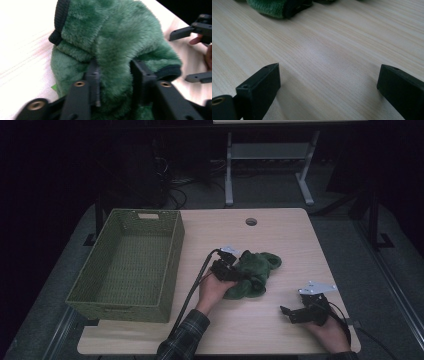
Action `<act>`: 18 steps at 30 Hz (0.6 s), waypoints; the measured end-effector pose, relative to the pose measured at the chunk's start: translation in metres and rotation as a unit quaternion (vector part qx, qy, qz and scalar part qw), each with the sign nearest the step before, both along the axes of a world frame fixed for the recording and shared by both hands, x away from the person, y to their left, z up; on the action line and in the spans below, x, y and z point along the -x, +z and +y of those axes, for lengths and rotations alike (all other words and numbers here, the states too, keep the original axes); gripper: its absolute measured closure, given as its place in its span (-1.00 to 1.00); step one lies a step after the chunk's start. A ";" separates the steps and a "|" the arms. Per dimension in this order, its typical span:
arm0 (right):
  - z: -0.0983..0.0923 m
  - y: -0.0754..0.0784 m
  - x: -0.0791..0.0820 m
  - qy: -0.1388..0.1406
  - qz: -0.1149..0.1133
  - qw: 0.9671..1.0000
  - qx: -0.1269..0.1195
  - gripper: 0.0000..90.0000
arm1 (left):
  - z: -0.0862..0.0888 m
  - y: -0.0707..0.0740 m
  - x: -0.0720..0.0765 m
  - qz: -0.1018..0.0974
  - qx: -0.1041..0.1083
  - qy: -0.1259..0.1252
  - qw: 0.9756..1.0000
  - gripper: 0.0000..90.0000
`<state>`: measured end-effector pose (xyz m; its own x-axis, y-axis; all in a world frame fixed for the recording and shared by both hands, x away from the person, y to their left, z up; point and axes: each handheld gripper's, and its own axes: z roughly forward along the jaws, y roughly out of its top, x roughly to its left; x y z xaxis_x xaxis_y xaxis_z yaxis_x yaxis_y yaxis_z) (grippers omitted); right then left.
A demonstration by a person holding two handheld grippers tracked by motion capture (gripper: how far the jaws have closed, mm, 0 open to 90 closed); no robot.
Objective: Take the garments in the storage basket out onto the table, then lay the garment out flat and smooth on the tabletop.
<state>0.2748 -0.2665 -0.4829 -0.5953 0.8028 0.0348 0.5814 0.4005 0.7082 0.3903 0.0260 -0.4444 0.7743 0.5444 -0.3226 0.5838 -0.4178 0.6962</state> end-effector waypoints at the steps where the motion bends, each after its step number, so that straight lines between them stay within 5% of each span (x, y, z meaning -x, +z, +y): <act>1: 0.000 0.000 0.000 0.000 0.000 1.000 0.000 -0.90 | 0.001 0.004 0.002 -0.002 0.001 -0.003 1.000 0.25; 7: 0.000 0.000 0.000 0.000 0.000 1.000 0.000 -0.90 | 0.008 0.025 0.018 -0.030 -0.008 -0.012 0.999 0.00; 18: 0.004 0.002 0.001 -0.001 0.007 1.000 0.004 -0.86 | 0.019 0.049 0.048 -0.061 0.001 -0.024 0.998 0.14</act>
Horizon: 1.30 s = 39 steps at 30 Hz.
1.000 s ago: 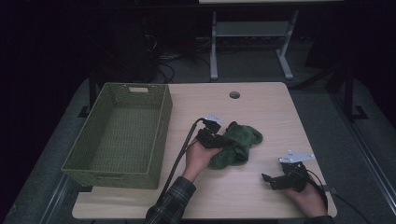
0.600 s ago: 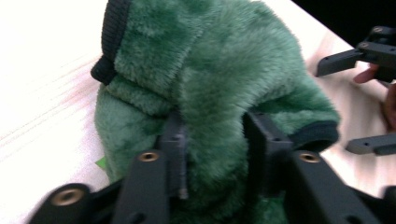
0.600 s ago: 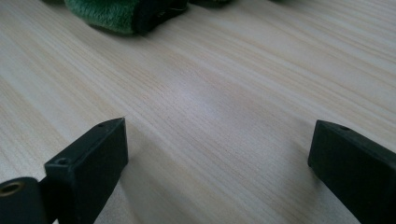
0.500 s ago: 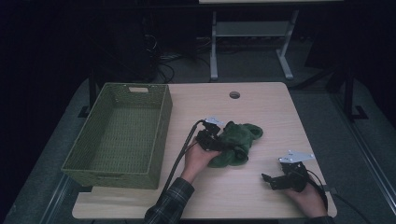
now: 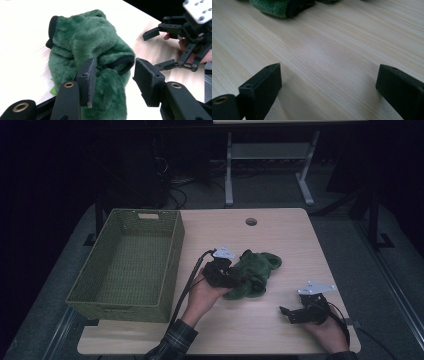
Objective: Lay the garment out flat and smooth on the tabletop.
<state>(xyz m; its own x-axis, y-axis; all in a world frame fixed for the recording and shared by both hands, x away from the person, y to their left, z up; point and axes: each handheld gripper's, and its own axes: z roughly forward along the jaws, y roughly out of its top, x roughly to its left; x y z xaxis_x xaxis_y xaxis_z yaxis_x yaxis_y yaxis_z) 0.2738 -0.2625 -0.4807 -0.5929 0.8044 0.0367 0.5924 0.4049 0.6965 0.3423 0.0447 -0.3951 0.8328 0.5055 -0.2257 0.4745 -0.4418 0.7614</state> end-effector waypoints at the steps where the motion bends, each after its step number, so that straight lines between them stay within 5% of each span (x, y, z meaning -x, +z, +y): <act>1: 0.001 0.001 0.000 0.000 0.005 1.000 0.000 -0.85 | 0.000 0.000 0.003 -0.002 0.000 -0.004 1.000 0.18; 11: 0.013 0.009 -0.001 0.028 0.011 0.999 -0.021 -0.49 | -0.007 -0.019 0.018 -0.006 -0.026 -0.018 0.999 0.23; 23: 0.036 0.013 -0.010 0.060 0.005 0.997 -0.043 -0.13 | -0.012 -0.049 0.012 -0.023 -0.074 -0.038 0.996 0.06; 28: 0.042 0.010 -0.020 0.058 0.012 0.997 -0.053 -0.07 | -0.012 -0.057 0.009 -0.021 -0.069 -0.028 0.997 0.08; 39: 0.053 0.008 -0.036 0.065 0.028 0.994 -0.079 0.31 | -0.003 -0.061 0.003 -0.016 -0.062 -0.025 0.998 0.68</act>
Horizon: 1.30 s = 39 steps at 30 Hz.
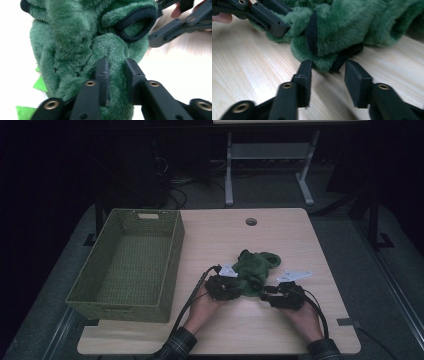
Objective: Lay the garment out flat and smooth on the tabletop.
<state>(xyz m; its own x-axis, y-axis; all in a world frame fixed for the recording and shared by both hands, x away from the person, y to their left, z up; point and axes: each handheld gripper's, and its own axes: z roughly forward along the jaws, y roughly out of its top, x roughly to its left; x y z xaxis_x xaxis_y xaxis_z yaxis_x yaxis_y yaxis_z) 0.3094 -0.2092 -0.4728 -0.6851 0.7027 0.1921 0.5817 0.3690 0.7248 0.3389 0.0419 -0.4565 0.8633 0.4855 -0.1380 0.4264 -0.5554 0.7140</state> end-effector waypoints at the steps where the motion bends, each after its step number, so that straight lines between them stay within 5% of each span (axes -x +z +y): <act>1: 0.002 0.000 -0.001 -0.001 0.004 1.000 0.000 0.39 | 0.000 0.000 0.000 0.001 0.004 0.001 1.000 0.73; 7: 0.004 0.000 -0.004 -0.004 0.009 1.000 0.014 0.79 | 0.003 0.004 0.000 0.003 0.018 0.000 1.000 0.80; 19: -0.009 0.016 0.005 -0.012 -0.021 0.999 0.034 0.84 | 0.026 0.030 0.007 -0.007 0.063 0.009 0.998 0.86; 31: -0.033 0.027 0.023 -0.037 -0.036 0.998 0.043 0.85 | 0.061 0.025 0.017 0.000 0.060 0.037 0.998 0.87; 39: -0.052 0.028 0.035 -0.063 -0.042 0.994 0.076 0.86 | 0.067 0.018 0.019 0.003 0.043 0.048 0.998 0.87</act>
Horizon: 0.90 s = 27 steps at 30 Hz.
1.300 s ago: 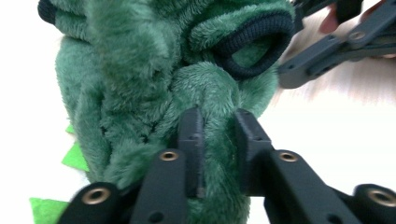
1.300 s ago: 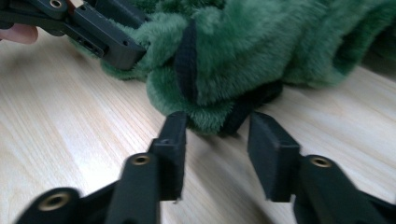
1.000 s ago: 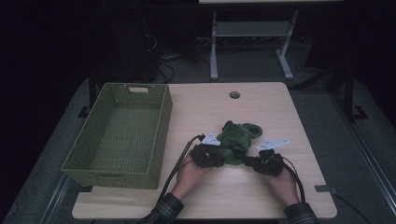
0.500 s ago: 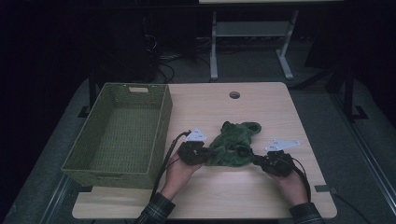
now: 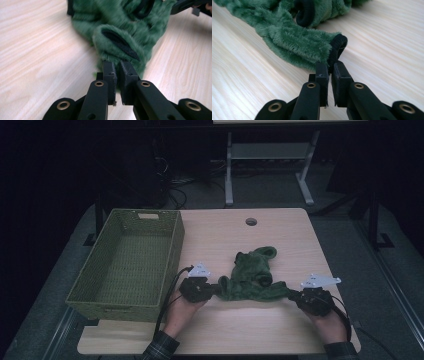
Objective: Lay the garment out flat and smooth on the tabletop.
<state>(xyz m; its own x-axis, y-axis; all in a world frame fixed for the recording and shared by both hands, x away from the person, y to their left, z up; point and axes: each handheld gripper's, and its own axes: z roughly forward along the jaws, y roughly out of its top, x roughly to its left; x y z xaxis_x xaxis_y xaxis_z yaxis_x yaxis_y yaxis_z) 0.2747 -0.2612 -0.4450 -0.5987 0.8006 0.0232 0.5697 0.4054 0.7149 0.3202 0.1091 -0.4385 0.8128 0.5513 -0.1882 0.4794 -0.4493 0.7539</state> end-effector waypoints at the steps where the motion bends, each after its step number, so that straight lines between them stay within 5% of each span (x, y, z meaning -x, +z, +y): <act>1: -0.003 -0.001 0.001 -0.004 0.003 1.000 -0.001 0.86 | 0.000 -0.002 0.000 0.006 0.001 0.004 1.000 0.87; 5: -0.010 -0.005 0.006 -0.005 0.011 1.000 -0.001 0.86 | -0.001 -0.004 0.001 0.011 -0.010 0.006 1.000 0.82; 9: -0.012 -0.006 0.011 -0.012 0.009 1.000 0.009 0.82 | 0.000 0.002 0.004 -0.005 -0.016 0.017 1.000 0.63; 17: -0.019 0.005 0.015 -0.033 -0.025 0.999 0.004 0.55 | 0.002 0.024 0.011 -0.024 0.017 0.015 0.999 0.70; 22: -0.012 0.010 0.014 -0.007 -0.036 0.999 -0.012 0.73 | -0.011 0.035 0.015 -0.025 0.026 -0.017 0.999 0.87; 27: 0.000 0.006 0.004 0.025 -0.027 0.999 -0.019 0.89 | -0.031 0.025 0.017 -0.013 0.011 -0.046 0.999 0.94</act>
